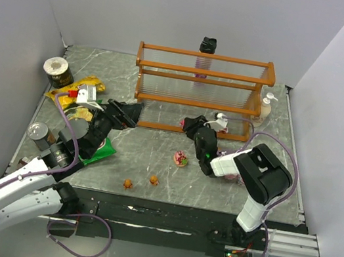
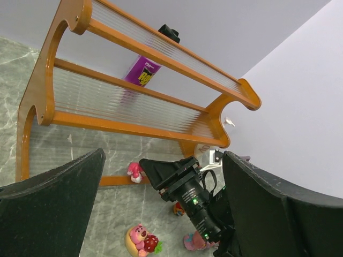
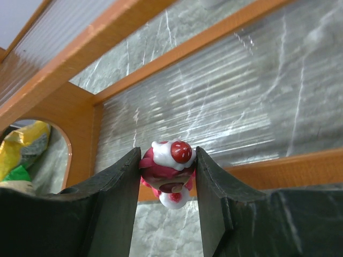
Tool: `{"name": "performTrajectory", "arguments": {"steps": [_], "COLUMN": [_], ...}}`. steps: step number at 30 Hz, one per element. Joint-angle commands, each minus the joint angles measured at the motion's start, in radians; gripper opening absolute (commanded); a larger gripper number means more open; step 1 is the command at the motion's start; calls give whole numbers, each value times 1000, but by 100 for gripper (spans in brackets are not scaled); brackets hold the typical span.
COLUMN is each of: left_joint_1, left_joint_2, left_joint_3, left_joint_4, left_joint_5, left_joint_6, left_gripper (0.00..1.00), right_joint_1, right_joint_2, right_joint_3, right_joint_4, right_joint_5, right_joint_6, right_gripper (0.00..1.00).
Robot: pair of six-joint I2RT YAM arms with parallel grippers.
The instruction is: Place and organize the plastic toys onto the shelf
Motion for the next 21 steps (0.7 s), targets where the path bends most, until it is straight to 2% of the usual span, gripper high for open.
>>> {"name": "performTrajectory", "arguments": {"steps": [1, 8, 16, 21], "left_joint_1": [1, 1, 1, 33], "left_joint_2": [-11, 9, 82, 199], "left_joint_3": [-1, -4, -2, 2], "left_joint_4": [3, 5, -11, -6], "left_joint_5": [3, 18, 64, 203], "left_joint_6": [-4, -10, -38, -88], "left_gripper": [96, 96, 97, 96], "right_joint_1": [-16, -22, -31, -34], "right_joint_2": [24, 27, 36, 28], "right_joint_3": [55, 104, 130, 127], "right_joint_4": [7, -128, -156, -136], "right_joint_5": [26, 53, 30, 16], "right_joint_6": [105, 167, 180, 127], "right_gripper": [0, 0, 0, 0]}}
